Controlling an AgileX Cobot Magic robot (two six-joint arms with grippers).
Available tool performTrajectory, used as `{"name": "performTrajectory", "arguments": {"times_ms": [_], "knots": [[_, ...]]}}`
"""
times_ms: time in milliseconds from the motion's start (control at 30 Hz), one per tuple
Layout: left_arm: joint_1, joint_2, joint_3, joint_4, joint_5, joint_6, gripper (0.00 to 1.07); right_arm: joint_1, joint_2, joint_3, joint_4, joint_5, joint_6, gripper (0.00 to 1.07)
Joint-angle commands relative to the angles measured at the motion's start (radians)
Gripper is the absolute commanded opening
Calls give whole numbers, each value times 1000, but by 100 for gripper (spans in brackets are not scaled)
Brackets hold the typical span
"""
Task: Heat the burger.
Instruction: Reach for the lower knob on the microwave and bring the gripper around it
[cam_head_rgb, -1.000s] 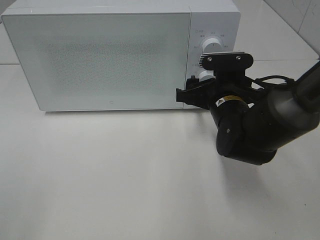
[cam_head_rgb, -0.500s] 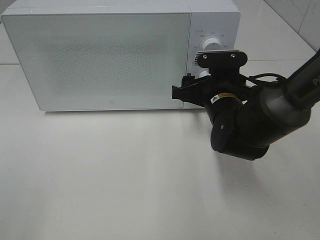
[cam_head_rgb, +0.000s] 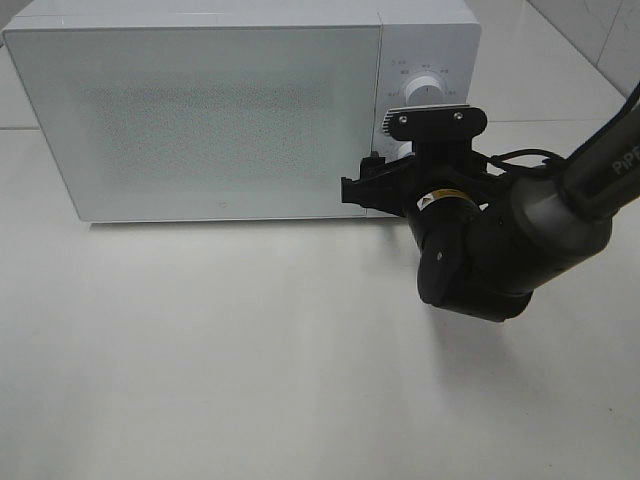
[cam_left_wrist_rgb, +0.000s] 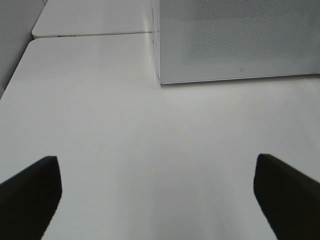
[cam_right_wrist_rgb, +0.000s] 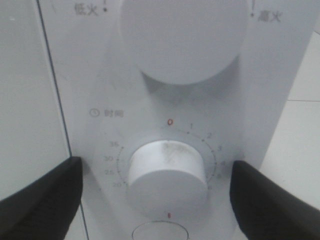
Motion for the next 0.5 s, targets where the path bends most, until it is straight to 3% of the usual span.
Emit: {"name": "performTrajectory", "arguments": {"times_ms": [33, 267, 400, 433, 500], "knots": [[5, -18, 5, -6, -4, -3, 100, -5, -16, -7, -8, -34, -34, 76], [5, -18, 5, -6, -4, -3, 100, -5, -18, -7, -9, -34, -32, 75], [5, -18, 5, -6, -4, -3, 100, -5, -18, -7, -9, -39, -29, 64], [5, -18, 5, -6, -4, -3, 100, -5, -18, -7, -9, -44, -29, 56], [5, -18, 5, -6, -4, -3, 100, -5, -18, -7, -9, -49, -25, 50]]}}
